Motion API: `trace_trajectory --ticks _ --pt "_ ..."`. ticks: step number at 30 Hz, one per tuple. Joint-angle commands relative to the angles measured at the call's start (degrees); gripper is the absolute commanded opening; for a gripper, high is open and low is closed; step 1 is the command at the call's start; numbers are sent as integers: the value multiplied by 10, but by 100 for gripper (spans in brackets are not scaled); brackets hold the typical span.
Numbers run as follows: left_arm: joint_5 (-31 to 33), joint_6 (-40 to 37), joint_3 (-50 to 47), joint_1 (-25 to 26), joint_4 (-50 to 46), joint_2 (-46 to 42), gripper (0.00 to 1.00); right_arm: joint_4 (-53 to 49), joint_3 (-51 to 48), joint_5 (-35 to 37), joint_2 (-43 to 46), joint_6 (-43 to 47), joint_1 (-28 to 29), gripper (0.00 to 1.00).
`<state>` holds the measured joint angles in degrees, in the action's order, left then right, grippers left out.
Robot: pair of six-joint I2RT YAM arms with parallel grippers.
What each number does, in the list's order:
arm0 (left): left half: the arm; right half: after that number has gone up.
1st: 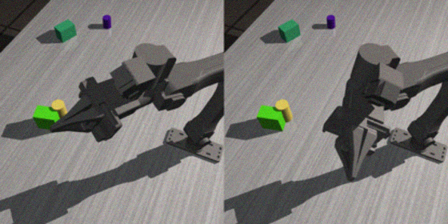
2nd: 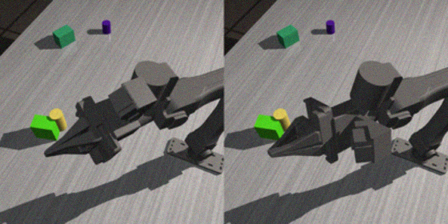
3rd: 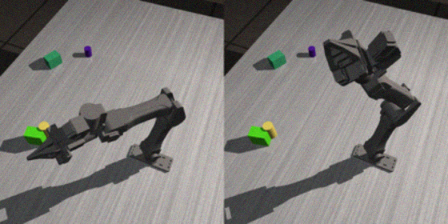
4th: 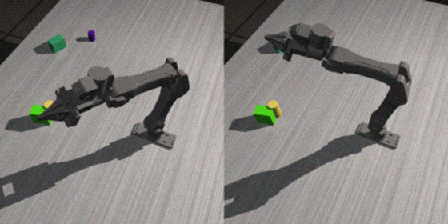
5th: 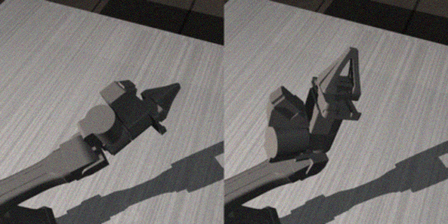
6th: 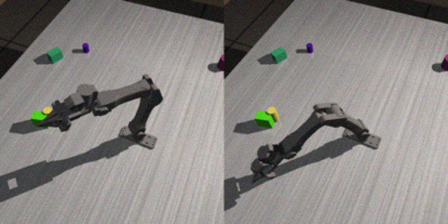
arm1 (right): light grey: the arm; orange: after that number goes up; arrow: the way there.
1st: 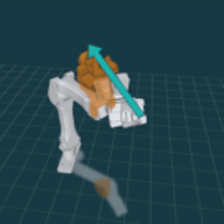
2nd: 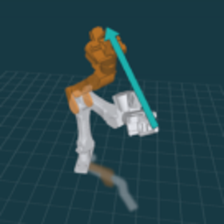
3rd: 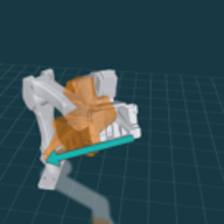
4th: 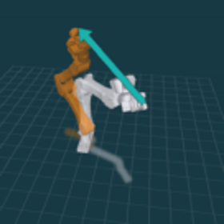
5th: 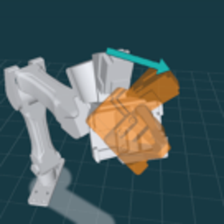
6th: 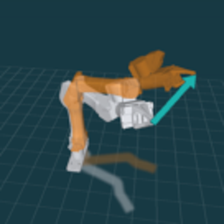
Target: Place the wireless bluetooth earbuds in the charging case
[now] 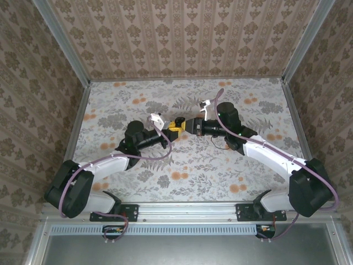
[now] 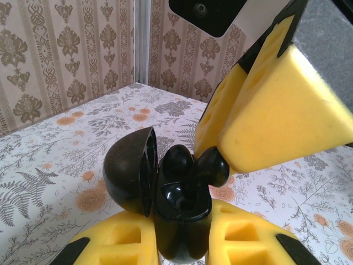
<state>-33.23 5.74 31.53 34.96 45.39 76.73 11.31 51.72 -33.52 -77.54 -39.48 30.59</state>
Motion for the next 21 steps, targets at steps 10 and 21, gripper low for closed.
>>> trace_trajectory --ticks 10,21 --pt "-6 -6 12 5 9 -18 10 28 29 -9 -18 -9 13 25" --pt "-5 -7 12 5 5 -21 10 -21 31 41 -10 -1 15 25"
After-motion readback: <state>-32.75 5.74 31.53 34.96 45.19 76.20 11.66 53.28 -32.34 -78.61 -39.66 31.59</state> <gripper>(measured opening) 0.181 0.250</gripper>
